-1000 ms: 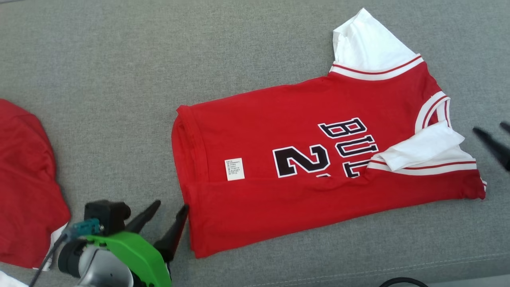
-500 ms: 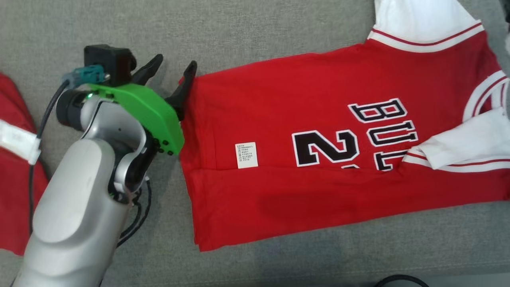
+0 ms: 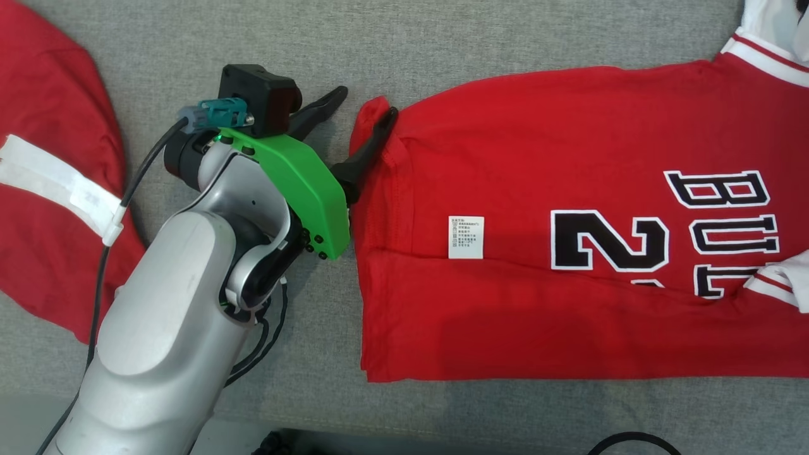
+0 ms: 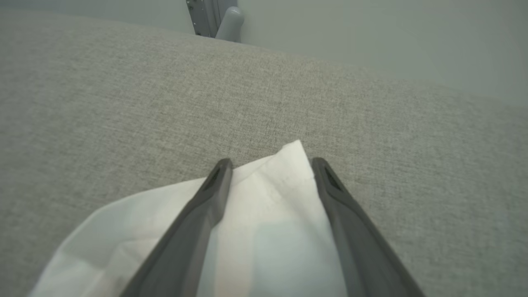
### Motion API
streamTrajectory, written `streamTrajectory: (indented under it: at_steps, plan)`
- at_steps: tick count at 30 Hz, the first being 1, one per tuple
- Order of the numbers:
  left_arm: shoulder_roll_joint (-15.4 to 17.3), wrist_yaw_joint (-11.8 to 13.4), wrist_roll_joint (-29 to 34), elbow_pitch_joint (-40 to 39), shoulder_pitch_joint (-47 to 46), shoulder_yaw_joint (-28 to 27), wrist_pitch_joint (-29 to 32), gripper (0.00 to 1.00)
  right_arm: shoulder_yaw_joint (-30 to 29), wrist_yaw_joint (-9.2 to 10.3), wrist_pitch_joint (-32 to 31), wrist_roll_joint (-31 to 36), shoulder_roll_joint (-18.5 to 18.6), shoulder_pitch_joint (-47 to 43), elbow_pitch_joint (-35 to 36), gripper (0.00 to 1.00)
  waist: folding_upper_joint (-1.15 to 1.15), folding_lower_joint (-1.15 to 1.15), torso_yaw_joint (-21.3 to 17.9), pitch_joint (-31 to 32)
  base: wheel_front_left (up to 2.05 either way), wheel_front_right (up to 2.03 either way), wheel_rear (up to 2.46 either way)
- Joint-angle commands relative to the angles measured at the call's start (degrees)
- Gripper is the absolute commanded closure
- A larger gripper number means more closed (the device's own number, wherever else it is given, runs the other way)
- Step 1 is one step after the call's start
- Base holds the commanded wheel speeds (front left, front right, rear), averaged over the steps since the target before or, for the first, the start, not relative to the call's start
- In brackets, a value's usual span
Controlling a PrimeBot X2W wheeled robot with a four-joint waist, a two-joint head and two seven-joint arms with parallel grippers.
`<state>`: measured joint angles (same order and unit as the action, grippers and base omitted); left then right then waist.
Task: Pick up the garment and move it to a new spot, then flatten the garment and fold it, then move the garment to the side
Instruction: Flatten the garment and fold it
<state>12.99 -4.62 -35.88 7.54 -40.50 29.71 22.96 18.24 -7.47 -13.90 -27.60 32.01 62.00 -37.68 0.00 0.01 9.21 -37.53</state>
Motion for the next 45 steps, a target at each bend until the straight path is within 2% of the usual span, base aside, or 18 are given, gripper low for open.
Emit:
streamTrajectory:
  at_steps: [1, 10, 11, 12, 13, 14, 18, 21, 24, 29, 37, 41, 45]
  plan:
    - [-0.01, -0.14, -0.87, 0.54, 1.82, 0.56, 1.27, 0.0, 1.21, -0.03, -0.25, 0.49, 0.36, -0.45, -2.03, 0.0, 0.0, -0.01, 1.46, -0.63, 0.0, 0.0, 0.0]
    - [-0.55, -1.24, -3.13, 0.01, 1.68, 2.47, 3.46, 0.0, 4.98, -0.03, -1.2, -1.53, 0.1, -0.21, -6.14, 0.0, 0.0, -0.01, 1.17, -1.16, 0.0, 0.0, 0.0]
    - [-0.62, -1.41, -3.63, -0.17, 1.69, 2.64, 3.58, 0.17, 5.46, -0.03, -1.56, -2.02, -0.01, -0.35, -6.38, 0.1, 0.0, -0.01, 1.09, -1.17, 0.0, 0.0, 0.0]
    - [-0.63, -1.6, -4.14, -0.31, 1.7, 2.89, 3.92, 0.57, 5.87, -0.03, -1.85, -2.5, -0.12, -0.37, -6.58, 0.64, 0.0, -0.01, 1.0, -1.19, 0.0, 0.0, 0.0]
    - [-0.66, -1.69, -4.56, -0.4, 1.75, 3.19, 4.12, 0.84, 6.23, -0.03, -1.8, -2.79, -0.18, -0.38, -6.68, 1.0, 0.0, -0.01, 0.89, -1.21, 0.0, 0.0, 0.0]
    - [-0.58, -1.86, -4.93, -0.39, 1.77, 3.66, 4.39, 1.0, 6.64, -0.03, -1.71, -3.4, -0.31, -0.45, -6.79, 1.0, 0.0, -0.01, 0.78, -1.21, 0.0, 0.0, 0.0]
    - [0.45, -2.16, -4.77, 0.11, 1.2, 4.06, 3.35, 1.0, 8.14, 0.01, 0.34, -4.96, 0.3, -0.42, -6.45, 1.0, 0.0, -0.01, 0.03, -0.72, 0.0, 0.0, 0.0]
    - [1.24, -1.87, -3.67, 0.36, 0.77, 1.75, -1.41, 1.0, 8.51, 0.01, 4.86, -6.85, 0.25, 0.22, -4.78, 1.0, 0.0, -0.01, -1.38, 1.32, 0.0, 0.0, 0.0]
    - [1.82, -1.76, -3.14, 0.71, 1.46, 0.82, -3.9, 1.0, 8.5, 0.01, 6.84, -8.81, 0.35, 0.14, -3.38, 1.0, 0.0, -0.01, -2.36, 2.89, 0.0, 0.0, 0.0]
    - [3.35, -2.12, -3.62, 1.2, 4.16, 0.07, -7.23, 1.0, 9.36, 0.02, 10.77, -13.15, 2.94, -3.05, 0.96, 1.0, 0.0, -0.01, -5.35, 7.2, 0.0, 0.0, 0.0]
    - [5.18, -2.38, -4.51, -2.55, 9.05, -0.49, -11.73, 1.0, 8.58, 0.02, 16.56, -19.55, 7.49, -12.38, 11.47, 1.0, 0.0, -0.01, -9.75, 13.25, 0.0, 0.0, 0.0]
    - [6.32, -2.42, -4.94, -4.45, 13.37, 0.1, -13.52, 1.0, 7.07, 0.02, 19.03, -22.36, 8.04, -20.13, 16.89, 1.0, 0.0, -0.01, -11.72, 15.18, 0.0, 0.0, 0.0]
    - [7.86, -0.97, -4.74, -6.92, 18.46, -0.53, -15.47, 1.0, 3.81, 0.02, 22.27, -25.18, 7.75, -30.27, 22.26, 1.0, 0.0, -0.01, -13.45, 16.29, 0.0, 0.0, 0.0]
